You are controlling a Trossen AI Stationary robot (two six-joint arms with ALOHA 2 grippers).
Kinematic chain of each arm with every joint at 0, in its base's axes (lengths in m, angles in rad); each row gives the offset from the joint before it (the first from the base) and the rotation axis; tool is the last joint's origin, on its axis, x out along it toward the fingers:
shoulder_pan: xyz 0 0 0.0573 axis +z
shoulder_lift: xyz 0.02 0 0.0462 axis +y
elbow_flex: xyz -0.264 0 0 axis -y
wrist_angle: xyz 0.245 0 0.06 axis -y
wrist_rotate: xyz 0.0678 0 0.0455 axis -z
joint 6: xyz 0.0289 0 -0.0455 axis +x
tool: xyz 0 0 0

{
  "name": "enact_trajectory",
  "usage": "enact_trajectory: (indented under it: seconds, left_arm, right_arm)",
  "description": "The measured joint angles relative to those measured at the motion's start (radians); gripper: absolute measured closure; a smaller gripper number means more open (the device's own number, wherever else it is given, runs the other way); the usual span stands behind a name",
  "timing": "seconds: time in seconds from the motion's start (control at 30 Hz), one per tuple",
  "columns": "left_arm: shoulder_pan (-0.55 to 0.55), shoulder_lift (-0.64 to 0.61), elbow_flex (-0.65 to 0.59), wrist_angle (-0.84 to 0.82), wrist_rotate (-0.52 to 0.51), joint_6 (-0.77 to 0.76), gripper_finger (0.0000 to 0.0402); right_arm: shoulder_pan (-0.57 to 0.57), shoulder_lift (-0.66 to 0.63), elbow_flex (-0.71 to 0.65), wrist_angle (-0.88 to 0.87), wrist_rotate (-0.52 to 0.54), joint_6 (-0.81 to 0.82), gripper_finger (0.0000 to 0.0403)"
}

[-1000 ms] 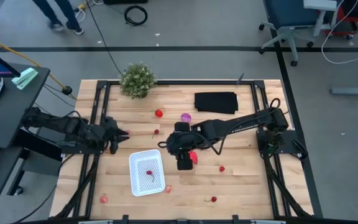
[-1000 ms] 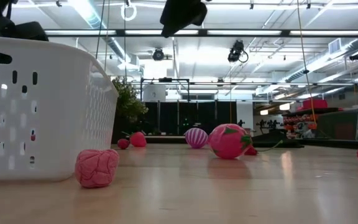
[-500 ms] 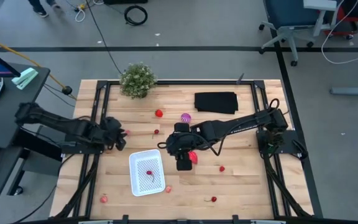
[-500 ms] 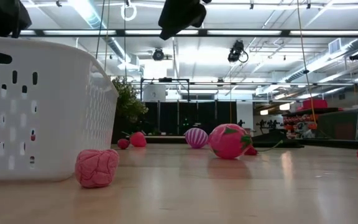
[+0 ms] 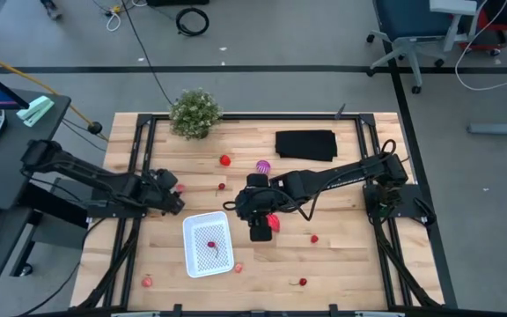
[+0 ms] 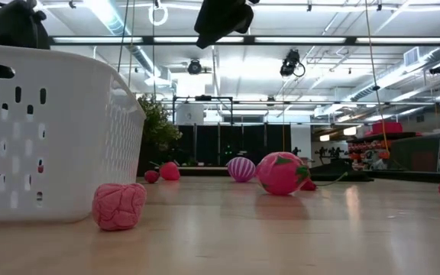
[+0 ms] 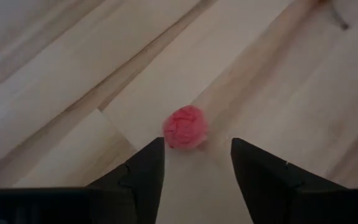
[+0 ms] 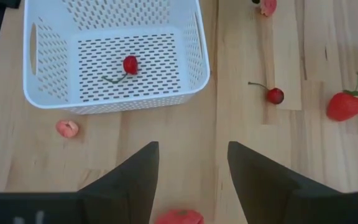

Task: Pick and placing Produce into tupperware
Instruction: Put the top left lychee into the white bin

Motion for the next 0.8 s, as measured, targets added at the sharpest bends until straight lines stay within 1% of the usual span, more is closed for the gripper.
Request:
enact_trajectory:
  seconds: [0.13,0.3,0.53,0.63,0.8]
  left_arm:
    - [0.0,0.051,0.0,0.015,-0.029,-0.047,0.0189]
    - [0.0,0.121,0.0,0.074,-0.032,-0.089,0.0191]
    - [0.001,0.217,0.0,0.096,-0.091,-0.153,0.0214]
    - [0.007,0.248,0.0,0.101,-0.093,-0.183,0.0227]
    - [0.006,0.285,0.002,0.13,-0.096,-0.246,0.0265]
  right_arm:
    - [0.0,0.0,0.0,0.0,0.0,0.0,0.0202]
    - [0.0,0.0,0.0,0.0,0.0,-0.001,0.0202]
    - [0.0,0.0,0.0,0.0,0.0,-0.001,0.0203]
    - [0.0,0.0,0.0,0.0,0.0,-0.001,0.0203]
    - [0.0,0.0,0.0,0.0,0.0,-0.001,0.0203]
